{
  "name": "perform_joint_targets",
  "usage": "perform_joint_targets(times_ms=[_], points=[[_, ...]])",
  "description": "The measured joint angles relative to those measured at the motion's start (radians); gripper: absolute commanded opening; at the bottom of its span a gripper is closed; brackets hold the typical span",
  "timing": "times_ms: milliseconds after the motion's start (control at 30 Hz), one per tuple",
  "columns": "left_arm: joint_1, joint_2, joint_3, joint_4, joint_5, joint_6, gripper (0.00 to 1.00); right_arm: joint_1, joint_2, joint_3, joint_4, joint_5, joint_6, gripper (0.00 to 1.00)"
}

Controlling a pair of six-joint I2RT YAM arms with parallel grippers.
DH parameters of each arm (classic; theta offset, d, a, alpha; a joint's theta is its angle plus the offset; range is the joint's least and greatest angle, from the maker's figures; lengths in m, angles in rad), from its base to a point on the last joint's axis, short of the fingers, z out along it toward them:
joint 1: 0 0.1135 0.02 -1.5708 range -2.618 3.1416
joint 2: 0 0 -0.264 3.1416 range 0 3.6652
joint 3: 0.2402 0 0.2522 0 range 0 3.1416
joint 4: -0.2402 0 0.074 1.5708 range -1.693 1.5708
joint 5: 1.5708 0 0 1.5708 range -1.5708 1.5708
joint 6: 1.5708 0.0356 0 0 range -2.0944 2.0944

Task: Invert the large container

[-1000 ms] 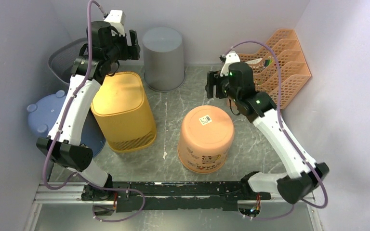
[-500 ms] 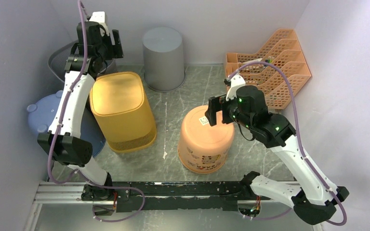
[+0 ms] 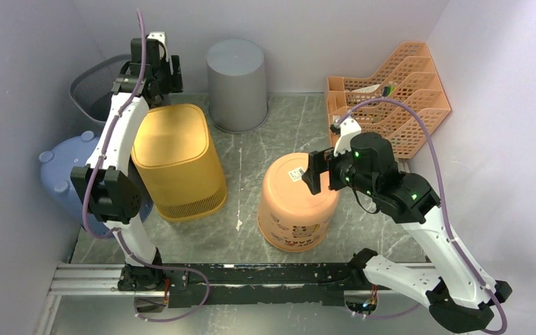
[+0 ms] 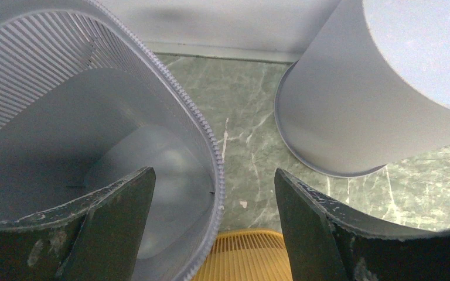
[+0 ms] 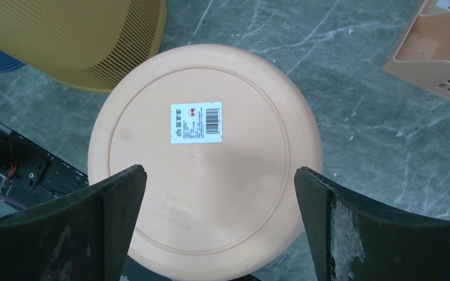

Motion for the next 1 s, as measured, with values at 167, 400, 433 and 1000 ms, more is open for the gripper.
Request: perform_joint_targets(times_ms=[167, 400, 433, 1000], points=[[0.000, 0.040, -0.007, -0.002, -0.013, 0.009, 0.73, 0.000, -0.018, 0.000, -0.033, -0.013, -0.002, 1.00], [-0.002, 0.053, -0.039, 0.024, -0.034, 0.021, 0.24, 0.001, -0.057, -0.023, -0.064, -0.043, -0.004, 1.00], [-0.003, 0.053, -0.040, 0.033, -0.037, 0.031, 0.10, 0.001, -0.064, -0.030, -0.069, -0.045, -0.003, 1.00], [-0.034, 0.014, 0.058, 0.003, -0.156, 0.083, 0.07, 0.001, -0.094, -0.060, -0.128, -0.143, -0.050, 1.00]])
